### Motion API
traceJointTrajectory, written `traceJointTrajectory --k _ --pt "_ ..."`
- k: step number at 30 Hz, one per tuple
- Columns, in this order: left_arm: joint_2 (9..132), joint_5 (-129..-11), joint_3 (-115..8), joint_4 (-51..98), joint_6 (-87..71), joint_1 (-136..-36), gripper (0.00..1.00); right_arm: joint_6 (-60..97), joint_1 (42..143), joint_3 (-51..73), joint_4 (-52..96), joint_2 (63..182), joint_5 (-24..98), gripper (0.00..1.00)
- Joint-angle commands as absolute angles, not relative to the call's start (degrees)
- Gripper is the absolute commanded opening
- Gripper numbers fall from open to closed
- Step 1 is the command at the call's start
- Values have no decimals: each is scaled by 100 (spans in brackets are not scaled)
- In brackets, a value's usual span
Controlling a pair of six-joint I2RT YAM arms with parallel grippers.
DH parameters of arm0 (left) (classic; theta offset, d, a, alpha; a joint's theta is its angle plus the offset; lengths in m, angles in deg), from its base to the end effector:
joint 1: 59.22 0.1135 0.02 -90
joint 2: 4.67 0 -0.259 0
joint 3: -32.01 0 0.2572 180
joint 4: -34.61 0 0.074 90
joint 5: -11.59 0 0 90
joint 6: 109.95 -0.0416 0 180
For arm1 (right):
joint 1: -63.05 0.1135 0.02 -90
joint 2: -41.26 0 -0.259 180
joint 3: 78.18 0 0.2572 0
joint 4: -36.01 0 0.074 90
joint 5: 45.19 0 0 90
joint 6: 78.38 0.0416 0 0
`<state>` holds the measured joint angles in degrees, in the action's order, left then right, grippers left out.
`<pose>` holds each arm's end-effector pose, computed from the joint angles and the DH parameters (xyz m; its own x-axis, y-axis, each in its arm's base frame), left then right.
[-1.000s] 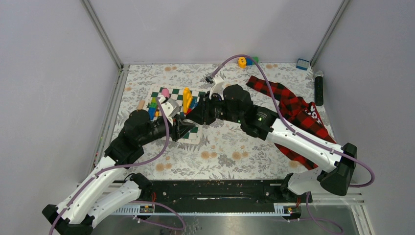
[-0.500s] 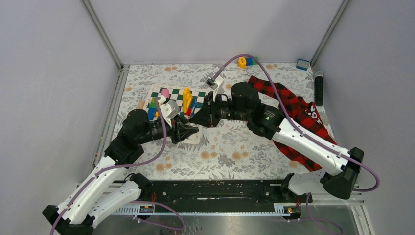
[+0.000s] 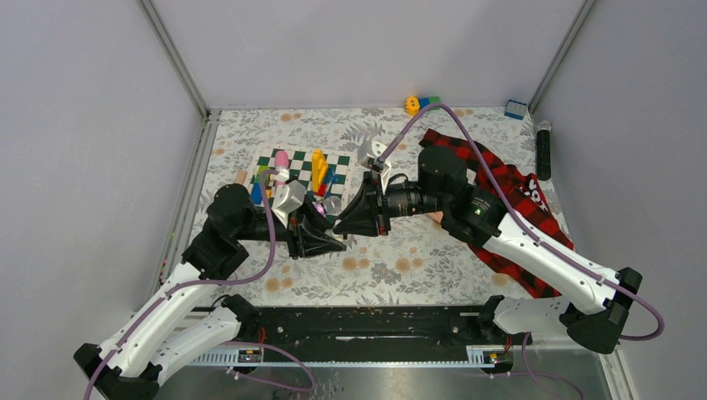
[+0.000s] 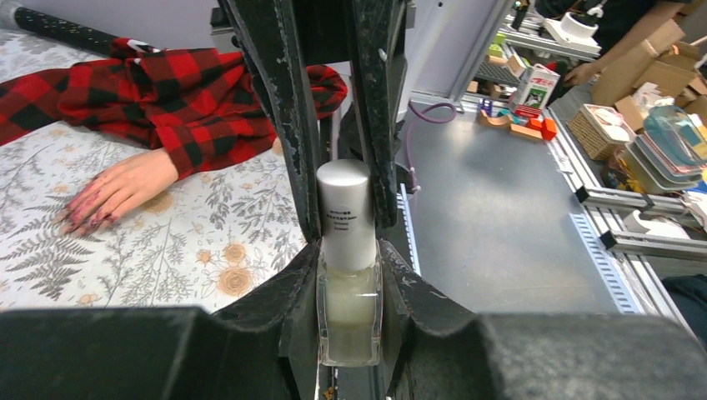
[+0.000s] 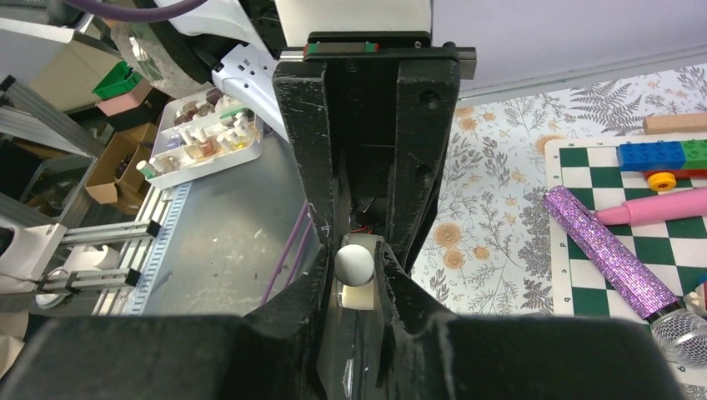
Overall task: Paint the nails
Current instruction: Unscrew the nail polish bottle.
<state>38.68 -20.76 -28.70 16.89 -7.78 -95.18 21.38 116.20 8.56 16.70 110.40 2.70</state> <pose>0.1197 -0.1303 0.3674 -0.2154 0.0169 -0.9764 0.9745 -0.0608 -0.2160 0.1443 0.2390 0.4302 -0.1864 -0.0390 -0.9817 -0.9782 -0.0861 0.1892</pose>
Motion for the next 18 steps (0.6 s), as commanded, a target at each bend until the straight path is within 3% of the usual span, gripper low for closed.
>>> traceJointTrajectory --k 1,11,12,15,16,18 --pt "3935 -1503 -2964 2001 -871 -9534 0 2108 11614 957 2171 10815 -447 0" --pt "3947 -1667 -2964 1954 -890 -9534 0 2186 11614 881 2411 10714 -356 0" --pt "3938 -1703 -2970 1934 -914 -9527 0 2191 11614 865 2417 10703 -297 9" --pt "3921 -1829 -2981 1837 -978 -9535 0 2267 11613 817 2344 10633 223 59" --pt "3907 -1900 -2987 1809 -1006 -9534 0 2291 11612 848 2198 10615 571 68" --pt "3845 -2164 -2994 1713 -1108 -9533 0 2317 11607 939 1835 10551 1256 77"
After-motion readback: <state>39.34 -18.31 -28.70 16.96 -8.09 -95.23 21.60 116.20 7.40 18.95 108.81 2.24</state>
